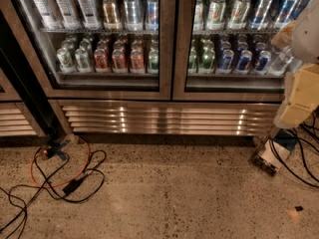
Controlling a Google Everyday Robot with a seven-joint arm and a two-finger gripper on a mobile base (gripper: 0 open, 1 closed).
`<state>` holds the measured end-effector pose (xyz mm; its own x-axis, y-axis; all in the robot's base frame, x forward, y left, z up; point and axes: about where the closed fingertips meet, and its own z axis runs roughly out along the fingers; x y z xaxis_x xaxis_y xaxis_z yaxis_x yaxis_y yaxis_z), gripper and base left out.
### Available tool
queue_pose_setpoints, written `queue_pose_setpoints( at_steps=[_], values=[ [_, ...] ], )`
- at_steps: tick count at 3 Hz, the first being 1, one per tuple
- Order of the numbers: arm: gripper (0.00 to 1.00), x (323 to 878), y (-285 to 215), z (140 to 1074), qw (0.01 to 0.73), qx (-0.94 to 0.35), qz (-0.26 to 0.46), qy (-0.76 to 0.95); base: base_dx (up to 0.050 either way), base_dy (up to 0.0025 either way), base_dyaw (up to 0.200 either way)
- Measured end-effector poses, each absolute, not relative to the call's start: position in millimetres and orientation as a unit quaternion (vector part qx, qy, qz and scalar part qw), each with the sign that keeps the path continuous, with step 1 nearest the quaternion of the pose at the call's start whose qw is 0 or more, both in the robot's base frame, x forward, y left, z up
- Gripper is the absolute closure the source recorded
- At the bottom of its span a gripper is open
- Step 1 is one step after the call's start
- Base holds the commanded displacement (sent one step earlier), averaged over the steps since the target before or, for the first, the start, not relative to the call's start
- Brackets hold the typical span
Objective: Open left fridge door
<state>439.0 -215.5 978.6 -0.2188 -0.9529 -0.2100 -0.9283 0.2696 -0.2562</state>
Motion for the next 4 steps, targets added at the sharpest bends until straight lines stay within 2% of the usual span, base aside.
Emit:
queue_pose_setpoints(
  at_steps=[1, 2, 3, 4],
  values=[
    [0.0, 439.0, -215.5, 978.6, 0.164, -0.603, -0.038, 0.78, 0.0, 0.0, 0.0],
    [0.0, 451.5, -213.8, 977.9, 0.21, -0.584, -0.005, 0.784, 0.0, 0.0, 0.0],
    [0.0, 494.6, -217.0, 974.0, 0.302, -0.534, 0.063, 0.787, 0.0, 0.0, 0.0],
    [0.0, 531.2, -205.9, 969.3, 0.36, -0.497, 0.143, 0.777, 0.0, 0.0, 0.0]
  ],
)
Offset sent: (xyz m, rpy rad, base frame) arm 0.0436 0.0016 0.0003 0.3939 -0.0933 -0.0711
